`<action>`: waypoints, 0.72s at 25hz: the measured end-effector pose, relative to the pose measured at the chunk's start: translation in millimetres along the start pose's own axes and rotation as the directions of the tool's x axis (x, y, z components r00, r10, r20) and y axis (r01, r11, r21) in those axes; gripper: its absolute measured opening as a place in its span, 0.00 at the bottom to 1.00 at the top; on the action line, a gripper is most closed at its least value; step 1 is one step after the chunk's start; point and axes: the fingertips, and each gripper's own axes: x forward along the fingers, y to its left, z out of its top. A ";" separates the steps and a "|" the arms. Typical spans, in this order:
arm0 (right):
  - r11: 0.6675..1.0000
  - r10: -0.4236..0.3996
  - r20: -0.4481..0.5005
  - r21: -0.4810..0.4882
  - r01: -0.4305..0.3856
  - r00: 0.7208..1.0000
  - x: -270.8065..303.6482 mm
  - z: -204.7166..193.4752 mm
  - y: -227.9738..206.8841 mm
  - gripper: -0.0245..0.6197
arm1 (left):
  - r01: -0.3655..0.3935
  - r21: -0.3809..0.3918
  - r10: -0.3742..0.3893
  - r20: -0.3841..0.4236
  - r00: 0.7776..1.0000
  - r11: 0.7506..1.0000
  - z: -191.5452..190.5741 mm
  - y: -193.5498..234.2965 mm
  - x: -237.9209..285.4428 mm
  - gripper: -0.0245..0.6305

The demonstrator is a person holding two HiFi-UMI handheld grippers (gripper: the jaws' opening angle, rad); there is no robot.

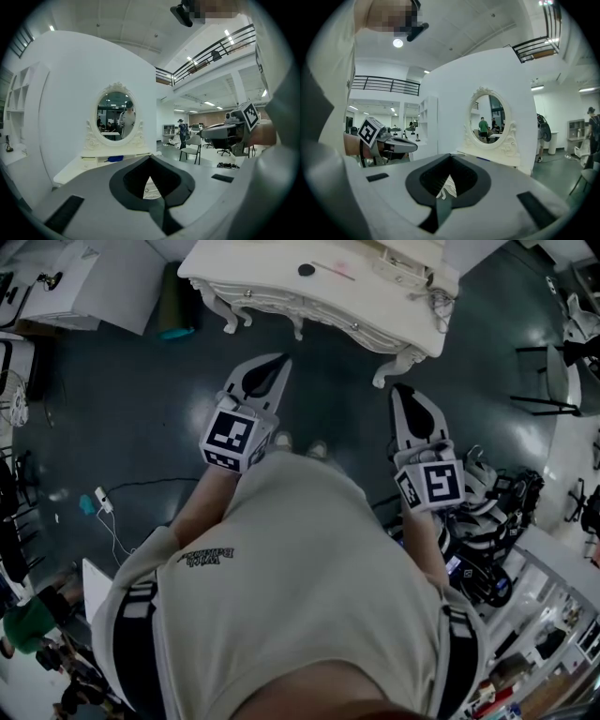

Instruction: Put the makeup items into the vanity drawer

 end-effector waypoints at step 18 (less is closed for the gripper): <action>0.999 0.038 0.019 -0.014 -0.038 0.999 2.7 -5.2 -26.8 0.04 | -0.029 0.020 0.028 0.024 0.999 0.999 3.1 -13.2 21.6 0.06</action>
